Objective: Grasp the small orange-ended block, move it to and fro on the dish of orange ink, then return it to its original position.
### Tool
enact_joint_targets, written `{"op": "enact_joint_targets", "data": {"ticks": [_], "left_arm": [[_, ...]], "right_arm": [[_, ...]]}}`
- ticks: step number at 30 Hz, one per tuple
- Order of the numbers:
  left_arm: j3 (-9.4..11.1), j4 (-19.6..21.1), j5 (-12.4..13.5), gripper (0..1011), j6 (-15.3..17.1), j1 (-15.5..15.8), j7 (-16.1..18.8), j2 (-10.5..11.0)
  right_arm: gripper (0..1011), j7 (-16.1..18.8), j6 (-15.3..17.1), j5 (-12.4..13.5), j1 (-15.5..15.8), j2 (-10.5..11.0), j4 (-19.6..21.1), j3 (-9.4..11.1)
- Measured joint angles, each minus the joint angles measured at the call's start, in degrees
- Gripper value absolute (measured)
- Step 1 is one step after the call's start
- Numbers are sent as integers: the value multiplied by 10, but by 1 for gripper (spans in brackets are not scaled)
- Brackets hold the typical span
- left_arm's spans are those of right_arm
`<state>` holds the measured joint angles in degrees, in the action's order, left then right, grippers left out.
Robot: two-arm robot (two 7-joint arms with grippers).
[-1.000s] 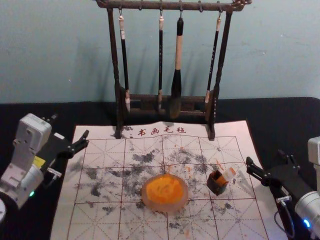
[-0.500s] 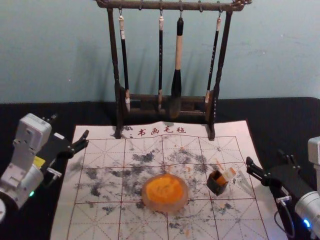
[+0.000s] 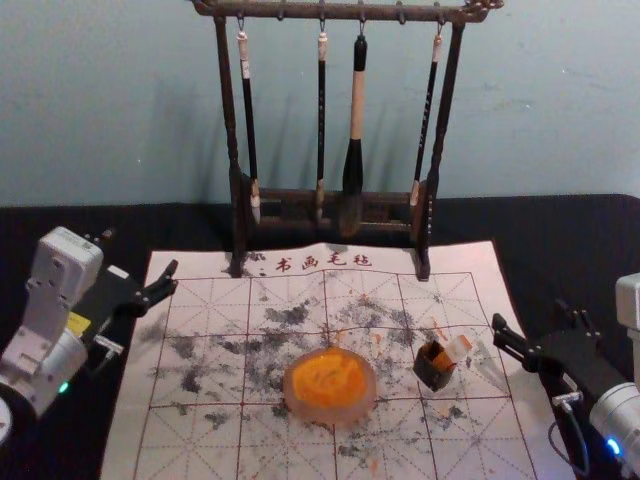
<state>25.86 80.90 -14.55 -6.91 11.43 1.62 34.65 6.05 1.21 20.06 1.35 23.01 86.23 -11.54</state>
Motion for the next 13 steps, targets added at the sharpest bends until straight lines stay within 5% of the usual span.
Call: {"op": "enact_joint_targets", "data": {"ticks": [13], "left_arm": [[0,0,0,1001,0,0,0,0]], "right_arm": [[1000,0,0,0,0,0,0,0]]}}
